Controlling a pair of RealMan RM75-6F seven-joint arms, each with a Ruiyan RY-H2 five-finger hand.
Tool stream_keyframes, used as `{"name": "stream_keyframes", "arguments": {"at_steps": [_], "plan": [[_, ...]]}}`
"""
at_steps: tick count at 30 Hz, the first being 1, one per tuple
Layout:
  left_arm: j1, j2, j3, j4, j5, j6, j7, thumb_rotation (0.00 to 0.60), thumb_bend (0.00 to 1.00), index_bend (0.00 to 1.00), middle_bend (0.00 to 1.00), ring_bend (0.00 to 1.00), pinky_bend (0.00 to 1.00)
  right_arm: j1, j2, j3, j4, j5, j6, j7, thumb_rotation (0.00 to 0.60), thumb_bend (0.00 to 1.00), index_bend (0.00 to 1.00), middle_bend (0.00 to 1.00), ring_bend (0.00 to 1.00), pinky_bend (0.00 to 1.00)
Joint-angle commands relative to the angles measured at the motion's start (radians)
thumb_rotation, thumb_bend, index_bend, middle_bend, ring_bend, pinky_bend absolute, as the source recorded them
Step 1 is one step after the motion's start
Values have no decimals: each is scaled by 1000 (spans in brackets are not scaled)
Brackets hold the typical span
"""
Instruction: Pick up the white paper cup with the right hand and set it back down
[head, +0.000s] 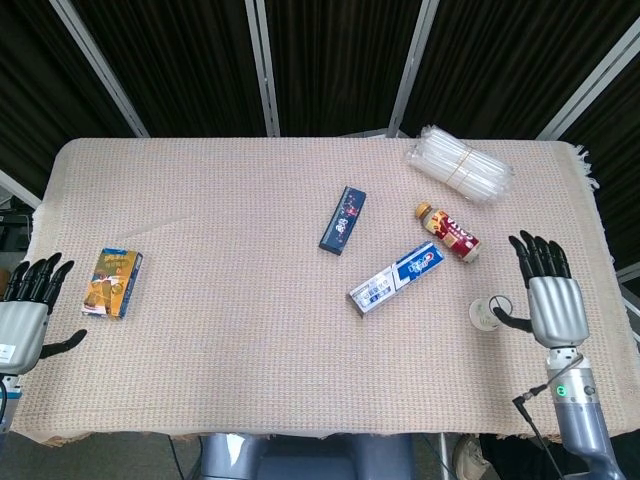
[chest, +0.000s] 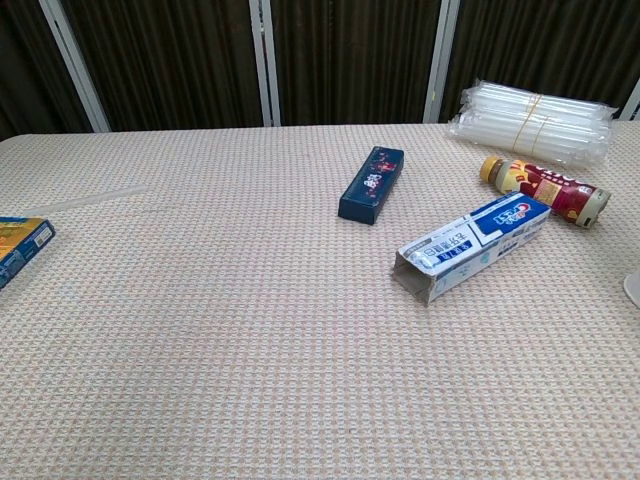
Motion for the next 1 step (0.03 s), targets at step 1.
{"name": "stream_keyframes", "arguments": {"at_steps": [1], "plan": [[0, 0, 0, 1, 1, 0, -2, 600, 101, 0, 0, 0, 0, -41, -56, -36, 74, -99, 72, -35, 600, 0, 0, 0, 0, 0]]}}
